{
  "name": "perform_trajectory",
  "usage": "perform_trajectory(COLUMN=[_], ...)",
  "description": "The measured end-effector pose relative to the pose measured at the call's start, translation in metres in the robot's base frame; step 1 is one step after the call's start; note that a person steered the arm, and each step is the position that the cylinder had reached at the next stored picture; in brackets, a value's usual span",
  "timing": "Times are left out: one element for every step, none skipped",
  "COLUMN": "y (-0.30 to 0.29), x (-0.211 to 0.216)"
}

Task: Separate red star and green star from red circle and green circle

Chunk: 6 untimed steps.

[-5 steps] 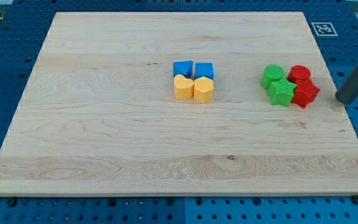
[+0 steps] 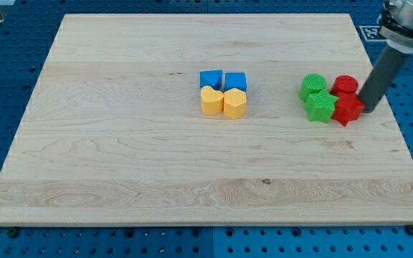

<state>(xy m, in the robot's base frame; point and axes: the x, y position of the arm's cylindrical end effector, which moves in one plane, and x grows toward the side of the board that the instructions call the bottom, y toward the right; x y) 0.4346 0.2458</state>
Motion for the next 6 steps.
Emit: perform_trajectory(y=[-0.012, -0.043, -0.052, -0.074, -0.074, -0.072], x=[-0.012, -0.015, -0.017, -0.017, -0.010, 0.017])
